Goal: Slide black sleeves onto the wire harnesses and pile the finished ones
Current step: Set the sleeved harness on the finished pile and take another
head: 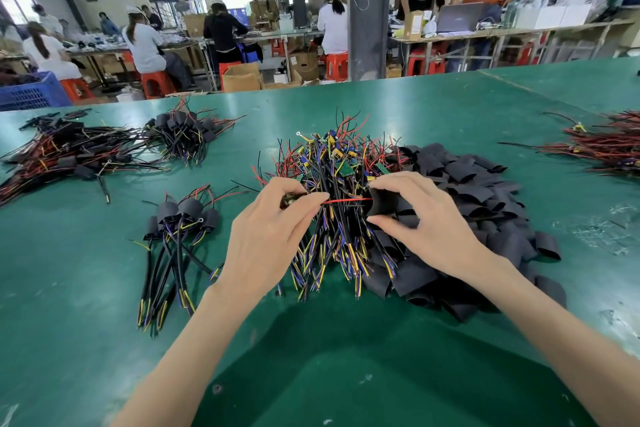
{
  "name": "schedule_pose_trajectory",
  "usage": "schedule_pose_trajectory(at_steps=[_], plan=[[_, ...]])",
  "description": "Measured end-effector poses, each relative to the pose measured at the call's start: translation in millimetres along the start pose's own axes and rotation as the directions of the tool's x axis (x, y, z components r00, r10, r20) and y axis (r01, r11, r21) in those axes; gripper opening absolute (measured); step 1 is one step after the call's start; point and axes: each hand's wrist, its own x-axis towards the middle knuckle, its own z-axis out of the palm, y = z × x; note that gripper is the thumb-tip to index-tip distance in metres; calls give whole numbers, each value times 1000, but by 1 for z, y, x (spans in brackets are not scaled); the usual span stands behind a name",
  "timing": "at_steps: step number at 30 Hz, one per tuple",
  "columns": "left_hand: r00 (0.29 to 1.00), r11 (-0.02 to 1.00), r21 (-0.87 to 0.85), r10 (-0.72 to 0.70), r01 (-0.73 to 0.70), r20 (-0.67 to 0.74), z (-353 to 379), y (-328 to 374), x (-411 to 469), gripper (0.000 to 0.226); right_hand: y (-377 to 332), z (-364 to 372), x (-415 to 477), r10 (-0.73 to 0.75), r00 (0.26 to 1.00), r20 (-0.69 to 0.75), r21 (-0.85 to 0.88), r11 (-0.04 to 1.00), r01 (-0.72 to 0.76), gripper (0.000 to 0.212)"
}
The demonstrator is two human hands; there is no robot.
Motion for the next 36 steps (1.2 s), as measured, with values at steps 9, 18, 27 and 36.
schedule_pose_trajectory(at_steps=[9,18,27,36], plan=[[990,971,-217,-79,103,118,1,15,-2,38,-8,7,-3,-49,991,126,25,999,46,40],[954,817,-493,-239,299,183,5,18,-4,66,-14,4,-2,-45,988,148,-21,999,48,47],[985,920,-354,-145,168,91,4,17,-1,22,-19,3,-4,-78,977,200,-58,994,91,55],[993,943,-310,-114,122,45,2,17,2,20,-21,-1,0,-108,968,226,-73,989,127,44]])
